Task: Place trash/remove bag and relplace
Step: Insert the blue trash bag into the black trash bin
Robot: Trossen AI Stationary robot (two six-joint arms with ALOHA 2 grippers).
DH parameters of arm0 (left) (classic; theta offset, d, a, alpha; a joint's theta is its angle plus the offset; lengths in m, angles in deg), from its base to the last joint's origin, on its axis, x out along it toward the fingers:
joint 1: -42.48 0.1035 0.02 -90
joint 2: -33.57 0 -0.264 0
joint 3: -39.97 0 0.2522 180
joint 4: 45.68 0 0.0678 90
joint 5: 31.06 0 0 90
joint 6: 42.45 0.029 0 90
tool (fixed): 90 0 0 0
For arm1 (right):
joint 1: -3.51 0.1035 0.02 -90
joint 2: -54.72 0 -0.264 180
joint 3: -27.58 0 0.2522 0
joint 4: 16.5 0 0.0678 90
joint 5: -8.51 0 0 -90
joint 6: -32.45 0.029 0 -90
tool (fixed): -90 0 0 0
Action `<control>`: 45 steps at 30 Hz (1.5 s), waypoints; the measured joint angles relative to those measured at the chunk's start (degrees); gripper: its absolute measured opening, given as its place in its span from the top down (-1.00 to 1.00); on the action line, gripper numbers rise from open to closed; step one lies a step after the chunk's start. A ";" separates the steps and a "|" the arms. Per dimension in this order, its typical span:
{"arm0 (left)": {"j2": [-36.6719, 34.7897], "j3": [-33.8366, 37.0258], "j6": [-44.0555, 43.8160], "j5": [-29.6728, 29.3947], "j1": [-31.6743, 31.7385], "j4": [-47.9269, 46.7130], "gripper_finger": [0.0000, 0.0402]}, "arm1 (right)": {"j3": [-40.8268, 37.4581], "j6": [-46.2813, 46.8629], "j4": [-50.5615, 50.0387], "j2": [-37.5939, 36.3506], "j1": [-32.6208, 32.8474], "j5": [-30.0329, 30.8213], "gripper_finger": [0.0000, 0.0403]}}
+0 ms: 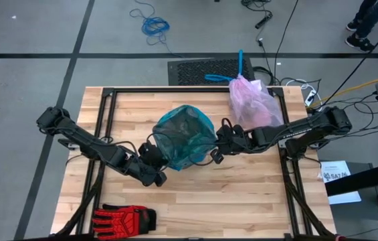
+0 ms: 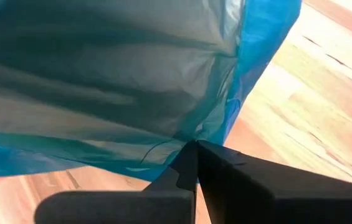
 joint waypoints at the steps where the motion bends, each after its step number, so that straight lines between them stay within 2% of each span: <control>1: 0.00 0.00 0.00 -0.12 -0.04 -0.22 1.00 | 0.02 0.08 0.06 0.11 0.00 -0.06 1.00; 9: 0.00 0.63 -0.33 -1.22 -0.20 -0.93 1.00 | 0.00 0.96 -0.02 0.15 -0.01 -0.20 1.00; 16: -0.02 2.86 -4.56 -1.59 -1.46 -0.52 1.00 | 0.02 2.02 0.14 -0.26 -0.02 -0.18 1.00; 26: -3.03 -2.25 2.15 -1.74 -1.90 -0.91 1.00 | 0.02 2.01 0.40 -2.33 -0.02 -0.16 1.00; 32: -8.09 -3.54 5.01 -2.34 -1.91 -1.39 1.00 | 0.02 1.11 -0.05 -4.69 0.00 -0.12 1.00; 41: -21.14 -3.60 9.49 -3.51 -1.78 -2.56 1.00 | 0.04 -5.23 -2.07 -13.23 0.39 0.16 1.00; 45: -26.85 -3.65 5.87 -6.33 0.12 -10.89 1.00 | 0.09 -10.66 -1.56 -16.88 -0.99 3.48 1.00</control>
